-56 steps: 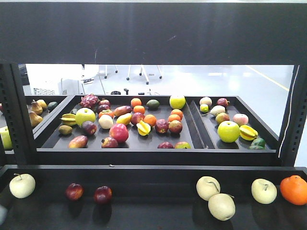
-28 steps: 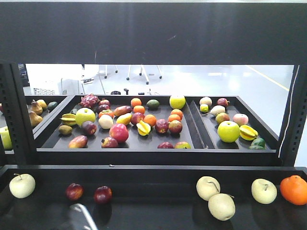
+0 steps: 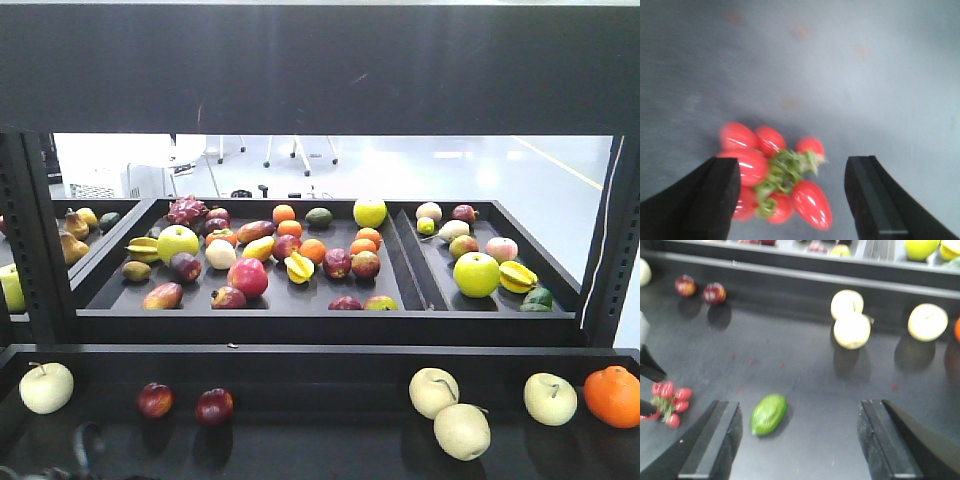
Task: Pick snacks and fruit into basket
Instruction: 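Lower the left gripper onto the red cherry-tomato bunch and grasp it, then lower the right gripper onto the green avocado and close on it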
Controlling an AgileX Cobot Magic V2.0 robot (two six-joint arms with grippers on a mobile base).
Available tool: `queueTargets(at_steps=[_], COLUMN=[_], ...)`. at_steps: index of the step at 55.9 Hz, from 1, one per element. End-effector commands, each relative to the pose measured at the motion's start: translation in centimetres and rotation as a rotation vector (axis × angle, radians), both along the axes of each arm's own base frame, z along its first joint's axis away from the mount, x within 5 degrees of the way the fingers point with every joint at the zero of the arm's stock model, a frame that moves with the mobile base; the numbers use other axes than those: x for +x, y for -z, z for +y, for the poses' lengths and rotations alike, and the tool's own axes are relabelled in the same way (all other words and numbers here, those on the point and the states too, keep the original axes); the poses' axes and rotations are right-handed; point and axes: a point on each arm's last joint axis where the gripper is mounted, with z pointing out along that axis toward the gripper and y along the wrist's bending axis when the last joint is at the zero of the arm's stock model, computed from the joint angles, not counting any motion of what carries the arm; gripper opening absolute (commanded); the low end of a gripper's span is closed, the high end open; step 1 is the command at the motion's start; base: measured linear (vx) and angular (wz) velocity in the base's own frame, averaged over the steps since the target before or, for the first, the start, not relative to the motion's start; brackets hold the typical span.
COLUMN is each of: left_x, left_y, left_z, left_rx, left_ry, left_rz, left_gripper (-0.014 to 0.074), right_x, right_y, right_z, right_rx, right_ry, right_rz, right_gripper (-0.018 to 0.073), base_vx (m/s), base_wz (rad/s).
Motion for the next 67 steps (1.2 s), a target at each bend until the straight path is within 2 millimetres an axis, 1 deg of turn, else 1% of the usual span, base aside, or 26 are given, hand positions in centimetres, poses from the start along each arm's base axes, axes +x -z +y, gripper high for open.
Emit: queueTargets(at_steps=[1,15,21,26,33,37,40,47,57,63,67], left_x=[0.6,1.6,1.8,1.9,1.9,2.0,2.0,2.2,2.6,2.9,3.1], left_y=[-1.2,1.1,2.0,2.5,2.5,2.1,1.8,0.7,-1.7,-3.6,-4.9], left_z=[-0.5,-0.4,-0.3,-0.3,-0.3,-0.3,-0.3,-0.1,0.7,1.8,3.0], left_rx=[0.003,0.042,0.055,0.063,0.062,0.057,0.051,0.032,-0.012,-0.064,-0.108], left_ry=[0.04,0.005,-0.006,-0.008,-0.011,-0.017,-0.023,-0.051,-0.132,-0.254,-0.37], left_rz=[-0.072,-0.122,-0.134,-0.129,-0.132,-0.146,-0.152,-0.171,-0.192,-0.177,-0.138], left_gripper=[0.0546,0.0546,0.0526,0.0485,0.0365,0.0263,0.0165,-0.0007,-0.001,-0.001,-0.001], right_x=[0.4,0.4,0.4,0.4,0.4,0.4,0.4,0.4,0.4,0.5,0.5], right_y=[-1.4,-1.4,-1.4,-1.4,-1.4,-1.4,-1.4,-1.4,-1.4,-1.5,-1.5], right_z=[-0.1,-0.1,-0.1,-0.1,-0.1,-0.1,-0.1,-0.1,-0.1,-0.1,-0.1], right_rx=[0.007,0.007,0.007,0.007,0.007,0.007,0.007,0.007,0.008,0.009,0.007], right_ry=[0.015,0.015,0.016,0.016,0.016,0.016,0.016,0.016,0.016,0.018,0.017], right_rz=[-0.088,-0.088,-0.087,-0.087,-0.087,-0.087,-0.087,-0.087,-0.091,-0.099,-0.099], right_gripper=[0.0529,0.0529,0.0529,0.0529,0.0529,0.0529,0.0529,0.0529,0.0529,0.0529,0.0529], base_vx=[0.0,0.0,0.0,0.0,0.0,0.0,0.0,0.0,0.0,0.0,0.0], base_wz=[0.0,0.0,0.0,0.0,0.0,0.0,0.0,0.0,0.0,0.0,0.0])
